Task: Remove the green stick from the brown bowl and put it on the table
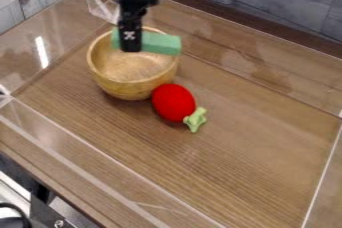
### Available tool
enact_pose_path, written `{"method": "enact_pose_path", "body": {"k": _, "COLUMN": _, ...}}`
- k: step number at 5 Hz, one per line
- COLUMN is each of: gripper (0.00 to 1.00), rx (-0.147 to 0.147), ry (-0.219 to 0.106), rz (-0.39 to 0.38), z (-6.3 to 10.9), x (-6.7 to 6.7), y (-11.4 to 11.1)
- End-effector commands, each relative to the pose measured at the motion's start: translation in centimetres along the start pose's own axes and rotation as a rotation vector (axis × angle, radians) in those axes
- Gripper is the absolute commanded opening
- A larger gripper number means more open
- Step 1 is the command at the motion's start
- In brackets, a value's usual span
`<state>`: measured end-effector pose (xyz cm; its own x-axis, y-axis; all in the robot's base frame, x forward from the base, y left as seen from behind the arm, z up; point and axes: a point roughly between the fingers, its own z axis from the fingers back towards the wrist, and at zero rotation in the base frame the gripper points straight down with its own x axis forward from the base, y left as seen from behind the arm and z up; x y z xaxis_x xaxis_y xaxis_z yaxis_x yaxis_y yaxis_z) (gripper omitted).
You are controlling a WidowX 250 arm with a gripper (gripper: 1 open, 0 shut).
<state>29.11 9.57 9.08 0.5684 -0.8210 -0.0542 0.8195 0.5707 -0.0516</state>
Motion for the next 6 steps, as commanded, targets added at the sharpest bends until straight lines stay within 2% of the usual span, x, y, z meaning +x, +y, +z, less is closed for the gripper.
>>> {"method": "enact_pose_path", "body": {"k": 1, "gripper": 0.00, "rx": 0.076, "ry": -0.014, "rz": -0.058, "z": 2.4, "x": 2.2, "y": -0.6}}
{"method": "enact_pose_path", "body": {"k": 3, "gripper": 0.00, "rx": 0.090, "ry": -0.016, "rz": -0.176, "z": 2.2, "x": 9.5, "y": -4.1}}
{"method": "enact_pose_path", "body": {"k": 4, "gripper": 0.00, "rx": 0.091, "ry": -0.023, "rz": -0.279, "z": 0.8, "x": 13.0, "y": -6.0}}
{"method": "enact_pose_path", "body": {"k": 5, "gripper": 0.00, "rx": 0.086, "ry": -0.034, "rz": -0.349, "z": -1.0, "x": 16.1, "y": -7.4}}
{"method": "enact_pose_path", "body": {"k": 6, "gripper": 0.00, "rx": 0.076, "ry": -0.044, "rz": -0.390, "z": -1.7, "x": 17.6, "y": -7.8}}
